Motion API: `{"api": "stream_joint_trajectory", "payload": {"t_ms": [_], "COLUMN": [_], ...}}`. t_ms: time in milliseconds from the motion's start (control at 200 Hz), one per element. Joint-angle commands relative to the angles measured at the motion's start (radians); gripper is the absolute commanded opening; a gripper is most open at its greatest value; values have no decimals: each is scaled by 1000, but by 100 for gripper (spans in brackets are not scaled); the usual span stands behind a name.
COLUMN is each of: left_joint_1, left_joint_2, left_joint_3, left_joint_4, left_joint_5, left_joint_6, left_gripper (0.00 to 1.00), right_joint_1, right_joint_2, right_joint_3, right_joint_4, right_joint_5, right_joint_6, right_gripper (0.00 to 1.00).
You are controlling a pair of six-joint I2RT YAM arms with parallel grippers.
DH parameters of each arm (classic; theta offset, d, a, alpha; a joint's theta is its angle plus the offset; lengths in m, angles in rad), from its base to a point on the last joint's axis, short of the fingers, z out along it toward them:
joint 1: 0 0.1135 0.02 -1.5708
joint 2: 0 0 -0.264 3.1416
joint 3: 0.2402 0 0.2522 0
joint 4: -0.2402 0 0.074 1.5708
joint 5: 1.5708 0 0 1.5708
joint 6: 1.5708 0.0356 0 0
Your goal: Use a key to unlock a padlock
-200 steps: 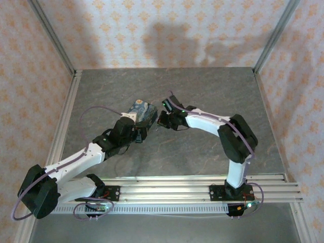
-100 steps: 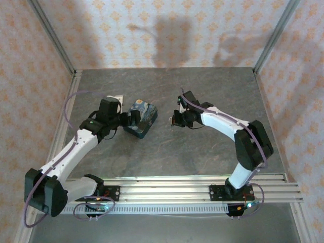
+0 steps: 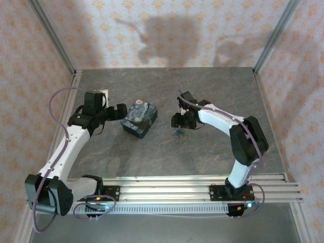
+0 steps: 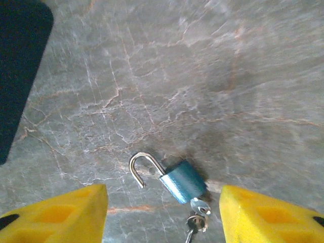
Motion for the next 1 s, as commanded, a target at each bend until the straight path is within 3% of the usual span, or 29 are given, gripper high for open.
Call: {"api": "stream_joint_trajectory", "payload": {"t_ms": [0, 130, 240, 310, 510, 601, 681, 756, 876, 991], "left_joint_1": [39, 80, 85, 87, 89, 89, 89, 89, 89, 87], "left_joint_2": [-24, 1, 24, 38, 123, 137, 182, 221, 224, 205], "left_joint_3": [49, 75, 47, 6, -96, -186, -200, -223, -355, -399], "left_joint_4": [6, 63, 199, 304, 533, 709, 728, 747, 953, 1030], "left_joint_5": [-28, -96, -153, -139, -92, -70, -74, -94, -135, -149], "left_joint_6": [23, 28, 74, 124, 229, 205, 203, 199, 174, 203], "left_gripper": [100, 100, 100, 100, 100, 100, 100, 100, 100, 100], "right_joint_1": [-15, -21, -30, -56, -239, -280, -292, -311, -325, -341], "right_joint_2": [-125, -253, -371, -450, -627, -713, -769, -771, -724, -695], "right_joint_3": [63, 56, -14, -91, -361, -544, -711, -805, -905, -986], "right_joint_4": [-106, -100, -16, 83, 340, 577, 805, 933, 1113, 1254], "right_joint_5": [167, 435, 717, 813, 877, 851, 824, 809, 789, 769], "right_joint_6": [-55, -90, -118, -174, -161, -230, -270, -254, -285, -286], "right_gripper": [66, 77, 100, 100, 100, 100, 100, 100, 100, 100]}}
